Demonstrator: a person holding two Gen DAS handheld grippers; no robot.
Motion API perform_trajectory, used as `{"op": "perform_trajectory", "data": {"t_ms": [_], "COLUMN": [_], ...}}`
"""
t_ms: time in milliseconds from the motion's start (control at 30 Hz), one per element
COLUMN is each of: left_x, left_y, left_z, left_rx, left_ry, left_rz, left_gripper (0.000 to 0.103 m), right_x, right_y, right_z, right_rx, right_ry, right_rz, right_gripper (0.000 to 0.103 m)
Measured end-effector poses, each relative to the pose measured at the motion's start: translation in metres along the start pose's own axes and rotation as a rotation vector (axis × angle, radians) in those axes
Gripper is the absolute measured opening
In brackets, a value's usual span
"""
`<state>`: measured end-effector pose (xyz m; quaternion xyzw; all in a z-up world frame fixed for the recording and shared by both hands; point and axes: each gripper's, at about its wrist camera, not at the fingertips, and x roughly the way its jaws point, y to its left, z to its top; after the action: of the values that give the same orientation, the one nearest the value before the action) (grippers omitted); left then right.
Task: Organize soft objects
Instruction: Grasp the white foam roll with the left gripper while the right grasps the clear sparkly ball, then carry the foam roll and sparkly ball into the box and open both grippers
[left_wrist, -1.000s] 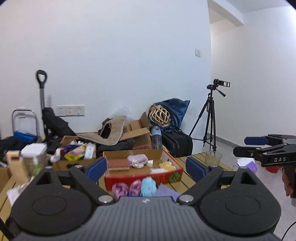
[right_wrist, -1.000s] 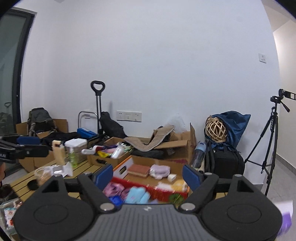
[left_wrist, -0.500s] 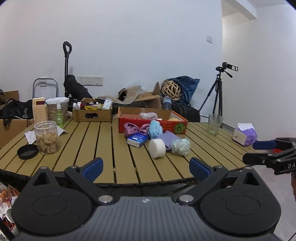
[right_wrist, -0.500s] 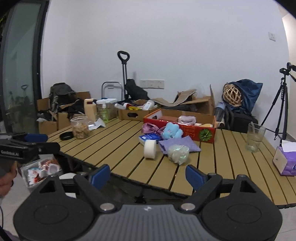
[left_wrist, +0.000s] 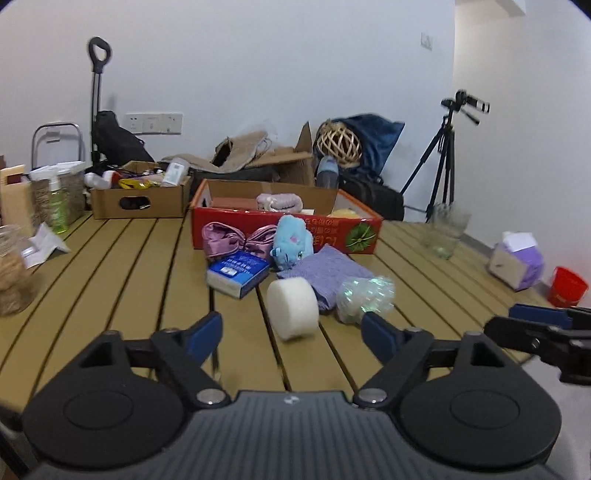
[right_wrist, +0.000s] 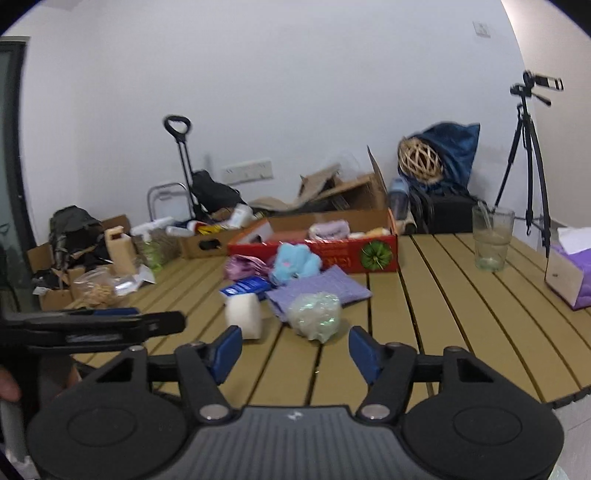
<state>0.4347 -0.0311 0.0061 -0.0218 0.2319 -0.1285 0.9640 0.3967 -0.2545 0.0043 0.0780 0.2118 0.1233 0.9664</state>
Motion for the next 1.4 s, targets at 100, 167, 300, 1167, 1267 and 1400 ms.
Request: {"op": "perform_trajectory", "data": {"t_ms": [100,167,300,1167,1267,1400], "left_x": [0.036,0.055,0.09,0.068,0.107,0.181], "left_y": [0.001,0.004,0.012,0.058,0.072,0.089], "left_z": [0.007,0.009,0.007,0.118,0.159,0.19], "left_rx": [0.006,0.003,-0.028,-0.07,-0.081,-0.09], "left_ry": [0.014,0.016,0.047,-0.184,-0.122,0.039], "left_rz": [-0.003,-0.032,-0.081,-0.197,-0.201,-0.149], "left_gripper": [0.078,0.077,0.049,0.029,0.029,0.029], "right_x": [0.036,0.064,0.116,0.12,0.141,0.204], "right_y": [-0.008,-0.014,-0.029,-0.063,-0.079,-0.103], "right_z": [0.003,0.005,0.011,0.113,0.159,0.213], "right_rx": [0.009,0.026,0.103,0.069,0.035,0.045], "right_ry": [0.038,0.053,0.058,-0.159,-0.176,-0.088], "right_rz": [-0.01,-0.001,0.016,0.115,0.121,0.126], "right_gripper": [0.063,0.061,0.055,0.01,0.01,0.01]}}
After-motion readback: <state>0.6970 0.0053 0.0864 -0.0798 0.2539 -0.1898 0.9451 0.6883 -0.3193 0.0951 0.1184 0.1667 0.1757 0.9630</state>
